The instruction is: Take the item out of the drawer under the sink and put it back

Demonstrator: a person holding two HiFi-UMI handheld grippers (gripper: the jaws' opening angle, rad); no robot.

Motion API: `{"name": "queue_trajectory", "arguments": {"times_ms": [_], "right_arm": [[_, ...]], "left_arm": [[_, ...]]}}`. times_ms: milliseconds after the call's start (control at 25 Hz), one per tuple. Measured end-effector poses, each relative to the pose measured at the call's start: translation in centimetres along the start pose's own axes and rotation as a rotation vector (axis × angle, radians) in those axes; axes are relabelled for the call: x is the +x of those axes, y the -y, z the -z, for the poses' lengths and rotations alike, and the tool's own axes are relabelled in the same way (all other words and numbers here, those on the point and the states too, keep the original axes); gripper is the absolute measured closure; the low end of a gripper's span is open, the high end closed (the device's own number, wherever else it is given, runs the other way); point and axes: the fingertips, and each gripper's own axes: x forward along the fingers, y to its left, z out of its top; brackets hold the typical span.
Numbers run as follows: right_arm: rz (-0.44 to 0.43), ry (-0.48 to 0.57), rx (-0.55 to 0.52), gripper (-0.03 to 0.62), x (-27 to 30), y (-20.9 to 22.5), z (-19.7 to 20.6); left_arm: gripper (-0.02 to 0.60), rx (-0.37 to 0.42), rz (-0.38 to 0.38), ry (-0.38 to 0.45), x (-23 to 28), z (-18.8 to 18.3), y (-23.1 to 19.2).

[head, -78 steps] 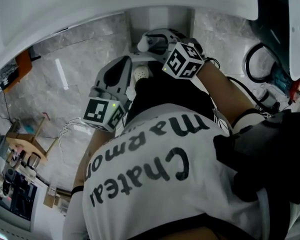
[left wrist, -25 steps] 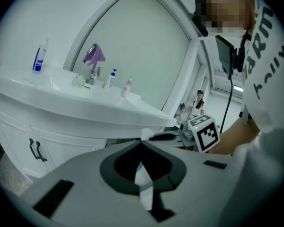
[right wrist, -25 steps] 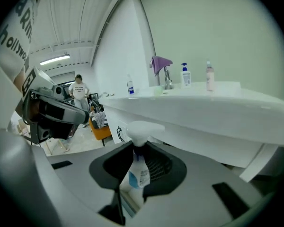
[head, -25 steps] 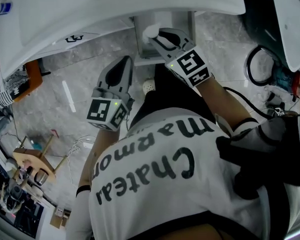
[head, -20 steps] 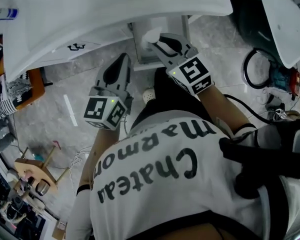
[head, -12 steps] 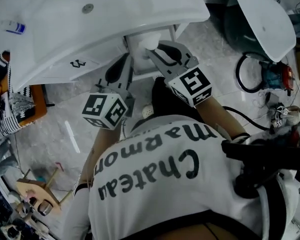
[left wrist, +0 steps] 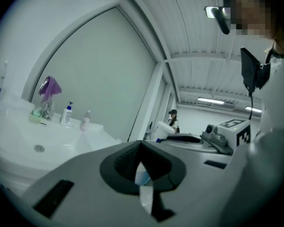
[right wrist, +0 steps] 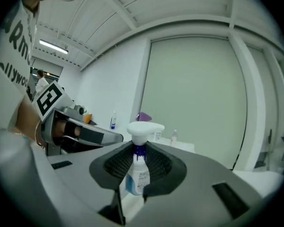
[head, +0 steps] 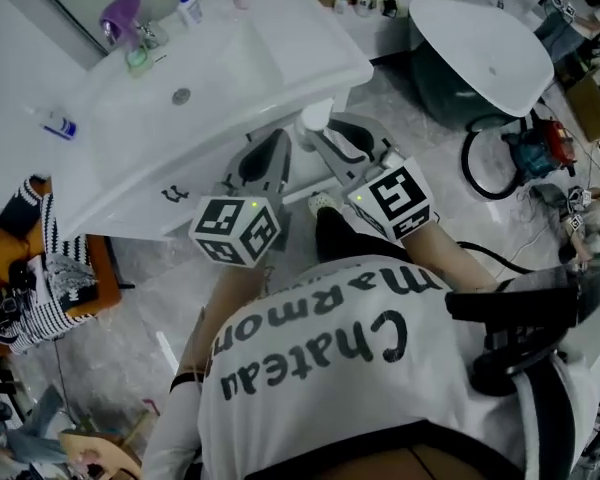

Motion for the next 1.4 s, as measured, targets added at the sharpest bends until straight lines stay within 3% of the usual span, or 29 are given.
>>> {"name": "queue_trajectory", "arguments": {"times_ms": [200, 360, 720, 1000, 1400], "right_arm": [[0.105, 0.035, -0.048, 0.510, -3.6, 2.5, -2.9], [0.161, 0.093, -0.042, 0.510, -5.7, 4.2, -5.1], [0.178, 0.146, -0.015, 0.510, -8.9, 7.7, -5.8], [0.158, 0.161, 0.008, 0.510, -11.5, 13.8, -4.7], [0.037, 0.176, -0.008, 0.510, -14.6, 23.7, -1.3]], "left_arm": [[0.577, 0.019, 0.046, 0.072, 0.6, -2.4, 2.2], [0.577, 0.043, 0.084, 0.082, 0.8, -3.7, 4.3], [0.577, 0.131, 0.165, 0.091, 4.9, -6.0, 10.0], [0.577, 0.198, 0.142, 0.092, 9.8, -6.2, 14.2], [0.577, 0.165, 0.017, 0.104, 19.3, -4.1, 18.2]]}}
